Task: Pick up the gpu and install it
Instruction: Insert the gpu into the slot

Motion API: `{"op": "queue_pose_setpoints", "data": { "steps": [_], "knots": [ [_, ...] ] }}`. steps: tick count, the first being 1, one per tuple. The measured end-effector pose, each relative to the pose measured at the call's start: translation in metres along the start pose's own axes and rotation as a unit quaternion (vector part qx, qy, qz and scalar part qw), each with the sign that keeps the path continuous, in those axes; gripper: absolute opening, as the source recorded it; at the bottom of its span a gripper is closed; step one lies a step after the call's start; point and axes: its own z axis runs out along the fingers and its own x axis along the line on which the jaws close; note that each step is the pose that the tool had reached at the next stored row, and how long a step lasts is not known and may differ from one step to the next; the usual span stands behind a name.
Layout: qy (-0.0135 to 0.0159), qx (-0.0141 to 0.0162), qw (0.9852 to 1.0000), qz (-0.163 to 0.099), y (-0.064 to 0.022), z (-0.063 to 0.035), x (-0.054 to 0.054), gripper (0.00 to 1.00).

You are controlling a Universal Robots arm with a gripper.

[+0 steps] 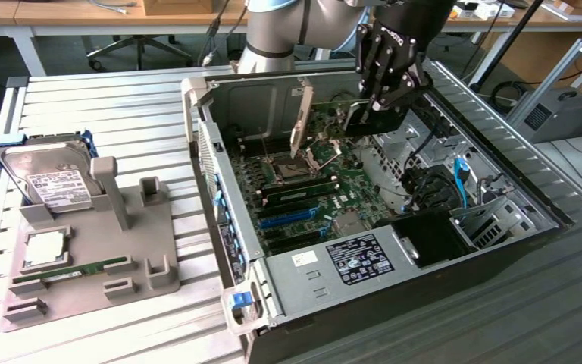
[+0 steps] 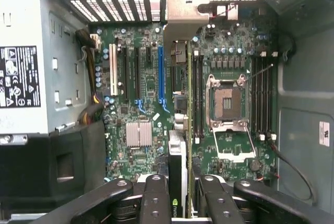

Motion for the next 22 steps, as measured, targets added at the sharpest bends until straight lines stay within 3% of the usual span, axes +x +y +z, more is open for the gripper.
{"op": "queue_pose_setpoints", "data": {
  "steps": [3, 8, 22],
  "knots": [
    [0.0, 0.0, 1.0, 0.0, 0.005, 0.0001, 0.0, 0.27],
    [0.0, 0.0, 1.0, 0.0, 0.0057, 0.0023, 0.0, 0.27],
    [0.0, 0.0, 1.0, 0.0, 0.0089, 0.0237, 0.0, 0.27]
  ]
}}
